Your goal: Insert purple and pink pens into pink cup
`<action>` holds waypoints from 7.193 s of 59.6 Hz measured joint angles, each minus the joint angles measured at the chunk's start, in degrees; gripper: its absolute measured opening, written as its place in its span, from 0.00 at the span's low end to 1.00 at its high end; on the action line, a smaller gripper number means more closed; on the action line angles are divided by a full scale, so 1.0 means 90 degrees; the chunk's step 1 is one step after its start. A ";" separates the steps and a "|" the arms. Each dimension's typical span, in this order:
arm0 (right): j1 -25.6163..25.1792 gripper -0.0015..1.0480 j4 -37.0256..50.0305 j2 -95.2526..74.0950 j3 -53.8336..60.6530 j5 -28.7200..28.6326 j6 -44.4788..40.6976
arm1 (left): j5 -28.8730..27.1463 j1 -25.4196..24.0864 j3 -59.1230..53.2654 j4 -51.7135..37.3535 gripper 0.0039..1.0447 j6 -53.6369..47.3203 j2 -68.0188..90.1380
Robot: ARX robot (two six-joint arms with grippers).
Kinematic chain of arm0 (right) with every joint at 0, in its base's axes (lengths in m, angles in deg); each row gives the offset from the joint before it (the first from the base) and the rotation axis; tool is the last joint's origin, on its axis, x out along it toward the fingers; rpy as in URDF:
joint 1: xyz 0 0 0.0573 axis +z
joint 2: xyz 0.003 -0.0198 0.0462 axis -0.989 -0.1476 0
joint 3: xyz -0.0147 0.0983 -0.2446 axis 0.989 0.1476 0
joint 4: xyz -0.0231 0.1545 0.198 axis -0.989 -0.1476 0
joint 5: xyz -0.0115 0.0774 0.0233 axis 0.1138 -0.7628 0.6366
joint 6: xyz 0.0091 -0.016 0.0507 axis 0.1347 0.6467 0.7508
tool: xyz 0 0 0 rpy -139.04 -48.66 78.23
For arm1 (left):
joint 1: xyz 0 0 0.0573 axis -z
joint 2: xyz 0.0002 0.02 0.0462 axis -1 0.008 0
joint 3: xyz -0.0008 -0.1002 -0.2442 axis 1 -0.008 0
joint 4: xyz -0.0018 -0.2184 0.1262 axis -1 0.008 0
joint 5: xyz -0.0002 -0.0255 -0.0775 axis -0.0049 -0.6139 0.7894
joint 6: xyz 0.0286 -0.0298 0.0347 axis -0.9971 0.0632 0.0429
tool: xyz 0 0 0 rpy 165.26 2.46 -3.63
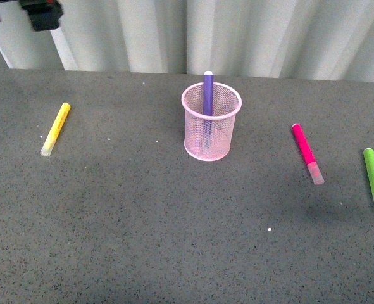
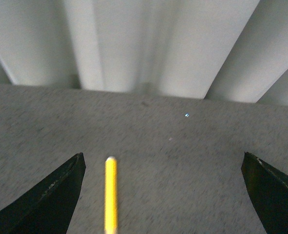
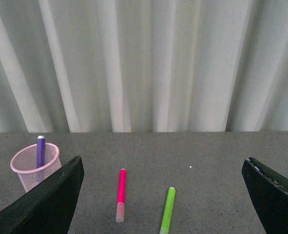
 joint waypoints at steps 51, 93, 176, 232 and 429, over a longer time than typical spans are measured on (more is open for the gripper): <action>0.0005 0.93 0.0000 0.0000 0.0000 0.0000 -0.0002 | 0.0301 -0.0675 -0.4578 -0.3024 0.03 -0.0486 -0.3866; 0.0005 0.93 0.0000 0.0000 0.0000 0.0002 0.0000 | -0.0301 -0.0024 -0.5056 0.0058 0.03 -0.0488 -0.7565; 0.0005 0.93 0.0000 0.0000 0.0000 0.0000 -0.0002 | -0.0299 -0.0024 -0.5056 0.3274 0.31 -0.0486 -1.0792; 0.0389 0.93 0.0801 -1.0933 -0.5476 0.0425 0.2518 | -0.0301 -0.0024 -0.5056 0.3274 0.94 -0.0491 -1.0792; 0.0889 0.11 0.2290 -1.2808 -0.7193 0.0187 0.1503 | -0.0301 -0.0024 -0.5056 0.3274 0.94 -0.0491 -1.0792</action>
